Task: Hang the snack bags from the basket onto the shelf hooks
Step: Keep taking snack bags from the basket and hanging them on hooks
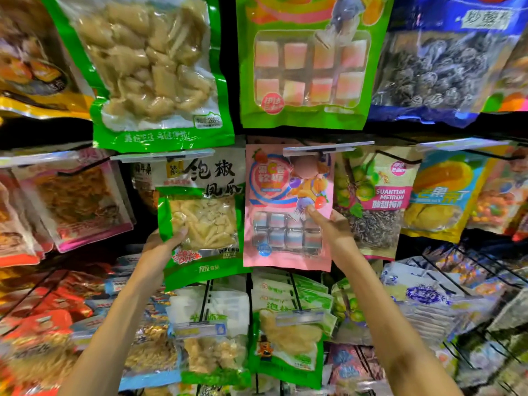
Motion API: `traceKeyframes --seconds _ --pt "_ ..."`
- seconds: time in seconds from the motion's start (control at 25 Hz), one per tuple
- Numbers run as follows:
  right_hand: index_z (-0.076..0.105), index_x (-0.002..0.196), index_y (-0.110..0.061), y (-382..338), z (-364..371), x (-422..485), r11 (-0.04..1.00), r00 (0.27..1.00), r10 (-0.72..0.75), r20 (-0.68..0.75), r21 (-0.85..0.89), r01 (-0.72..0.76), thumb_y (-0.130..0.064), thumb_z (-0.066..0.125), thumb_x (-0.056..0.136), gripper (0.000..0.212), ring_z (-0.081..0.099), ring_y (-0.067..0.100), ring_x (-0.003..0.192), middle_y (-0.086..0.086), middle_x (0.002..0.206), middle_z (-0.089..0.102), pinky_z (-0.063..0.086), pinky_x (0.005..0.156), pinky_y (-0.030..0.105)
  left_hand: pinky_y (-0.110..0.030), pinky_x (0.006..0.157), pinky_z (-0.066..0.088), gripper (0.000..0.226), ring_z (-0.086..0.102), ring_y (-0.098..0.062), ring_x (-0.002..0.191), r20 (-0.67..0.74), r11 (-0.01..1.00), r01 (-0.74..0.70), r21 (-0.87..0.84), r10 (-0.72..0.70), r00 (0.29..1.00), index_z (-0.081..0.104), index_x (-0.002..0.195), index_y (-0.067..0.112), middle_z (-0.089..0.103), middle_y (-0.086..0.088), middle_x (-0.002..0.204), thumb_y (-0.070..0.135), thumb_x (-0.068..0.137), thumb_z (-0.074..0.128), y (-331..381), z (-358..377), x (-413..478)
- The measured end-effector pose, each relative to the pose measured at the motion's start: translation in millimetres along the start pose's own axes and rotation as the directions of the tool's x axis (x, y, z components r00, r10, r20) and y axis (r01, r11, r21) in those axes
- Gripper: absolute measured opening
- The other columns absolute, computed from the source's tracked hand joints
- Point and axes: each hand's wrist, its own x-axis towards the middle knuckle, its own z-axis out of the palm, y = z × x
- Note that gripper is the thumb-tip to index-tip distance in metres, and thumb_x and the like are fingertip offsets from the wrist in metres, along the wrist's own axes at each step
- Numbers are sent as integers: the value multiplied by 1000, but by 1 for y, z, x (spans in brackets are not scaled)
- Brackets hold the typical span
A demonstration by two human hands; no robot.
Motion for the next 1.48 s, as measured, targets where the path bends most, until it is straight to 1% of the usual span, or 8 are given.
traceKeyframes --seconds 0.2,0.32,0.44,0.52,0.6,0.84,1.08,1.48 --pt "65 103 -24 -2 -2 -3 976 996 72 54 -211 -59 -44 60 94 23 60 4 90 -16 95 66 42 72 21 -47 110 36 66 48 -18 128 78 992 6 129 -16 997 50 137 28 56 7 133 57 81 68 -9 -16 15" --pt "56 117 -27 -3 -2 -7 935 994 91 64 -349 -63 -49 53 96 30 56 9 94 -13 106 58 40 84 25 -42 108 37 59 49 -21 128 109 959 -55 278 25 994 50 138 22 55 6 136 50 87 64 -11 -22 22" --pt "56 122 -16 -5 -5 -15 893 993 95 69 -448 -55 -42 59 95 38 61 12 90 -9 99 62 43 76 22 -37 104 40 44 51 -24 127 143 881 -138 453 81 986 51 135 14 55 1 134 32 96 59 -7 -31 26" --pt "54 108 -8 -10 -5 -27 791 991 115 63 -609 -53 -40 61 94 35 60 16 74 1 85 63 46 67 30 -33 88 47 38 61 -21 108 199 697 -235 678 135 971 51 129 12 64 -3 121 34 99 54 -8 -41 28" --pt "54 100 1 -17 -4 -38 647 990 137 38 -760 -61 -38 58 96 39 63 30 81 20 90 64 49 75 40 -33 70 46 33 65 -22 89 238 498 -298 814 182 954 48 123 13 67 -3 96 35 99 52 -2 -51 25" --pt "49 125 -9 -34 15 -85 186 996 52 -67 -980 -76 -45 57 90 51 56 36 112 15 125 58 49 86 42 -45 78 50 42 55 -39 108 352 26 -391 920 384 854 49 131 12 61 -14 113 33 94 54 22 -76 -5" --pt "38 141 -11 -62 57 -142 -167 991 59 -119 -980 -108 -48 48 98 58 39 36 133 15 145 40 38 101 47 -46 86 46 50 52 -37 116 481 -91 -477 874 292 827 45 137 18 60 -13 120 44 95 52 34 -104 -38" --pt "44 141 -12 -81 127 -241 -173 998 67 -18 -985 -6 -46 52 96 57 43 38 128 18 137 48 41 97 49 -51 101 39 56 42 -35 130 540 -101 -531 842 200 818 30 148 24 46 -9 142 49 99 44 53 -175 -72"
